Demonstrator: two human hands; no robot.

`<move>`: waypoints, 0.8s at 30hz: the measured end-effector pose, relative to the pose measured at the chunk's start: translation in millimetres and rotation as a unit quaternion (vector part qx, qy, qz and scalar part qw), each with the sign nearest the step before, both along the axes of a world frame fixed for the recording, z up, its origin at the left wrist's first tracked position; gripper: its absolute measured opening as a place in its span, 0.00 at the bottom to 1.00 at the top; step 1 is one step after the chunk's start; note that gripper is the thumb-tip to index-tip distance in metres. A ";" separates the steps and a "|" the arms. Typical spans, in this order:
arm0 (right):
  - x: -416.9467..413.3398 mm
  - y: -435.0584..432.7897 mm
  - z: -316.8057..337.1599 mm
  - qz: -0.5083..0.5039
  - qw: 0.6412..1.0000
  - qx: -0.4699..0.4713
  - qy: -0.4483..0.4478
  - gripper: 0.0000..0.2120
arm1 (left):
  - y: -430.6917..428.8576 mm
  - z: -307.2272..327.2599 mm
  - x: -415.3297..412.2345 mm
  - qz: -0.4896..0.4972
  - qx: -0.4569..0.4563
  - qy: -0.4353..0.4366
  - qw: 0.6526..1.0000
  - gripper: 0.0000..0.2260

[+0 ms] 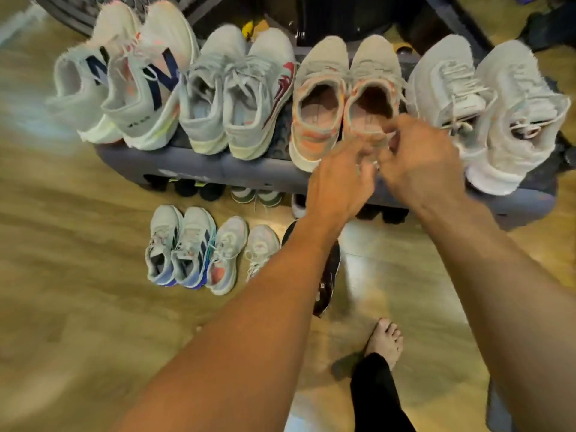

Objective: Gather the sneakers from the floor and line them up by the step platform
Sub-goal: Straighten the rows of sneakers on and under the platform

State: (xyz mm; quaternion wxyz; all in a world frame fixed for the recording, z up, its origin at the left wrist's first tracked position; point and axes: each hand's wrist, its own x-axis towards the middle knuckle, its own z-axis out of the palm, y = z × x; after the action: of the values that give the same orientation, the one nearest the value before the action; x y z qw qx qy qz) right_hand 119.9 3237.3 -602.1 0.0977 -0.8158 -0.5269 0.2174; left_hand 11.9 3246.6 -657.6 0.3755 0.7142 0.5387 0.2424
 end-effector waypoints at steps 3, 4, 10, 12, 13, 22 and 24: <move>-90.8 1.3 -20.6 0.068 0.996 0.028 0.059 0.17 | 2.9 -18.0 -93.1 0.051 -0.061 0.031 0.996 0.09; -116.3 1.1 -29.2 0.085 0.993 0.034 0.072 0.16 | 2.2 -23.7 -121.2 0.061 -0.077 0.036 0.995 0.08; -269.5 13.4 -109.0 0.096 0.987 -0.044 0.118 0.12 | 12.8 -81.1 -289.3 0.095 -0.153 0.150 0.972 0.08; -308.2 19.9 -146.0 0.111 0.983 -0.081 0.124 0.13 | 20.2 -112.5 -325.9 0.121 -0.167 0.164 0.965 0.08; -324.6 24.4 -167.2 0.113 0.981 -0.095 0.125 0.13 | 25.1 -130.7 -340.2 0.137 -0.178 0.166 0.960 0.09; -391.7 86.7 -344.4 0.146 0.985 -0.020 0.087 0.19 | 90.6 -300.3 -389.2 0.153 -0.039 0.190 0.969 0.23; -395.7 107.6 -370.9 0.148 0.987 0.005 0.061 0.22 | 113.6 -326.9 -394.3 0.118 -0.014 0.240 0.963 0.25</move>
State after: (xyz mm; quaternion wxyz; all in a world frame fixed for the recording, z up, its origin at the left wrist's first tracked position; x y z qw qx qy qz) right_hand -275.8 3344.9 -973.1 0.1004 -0.7136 -0.6359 0.2764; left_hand -382.3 3360.2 -984.6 0.2136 0.6776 0.6968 0.0987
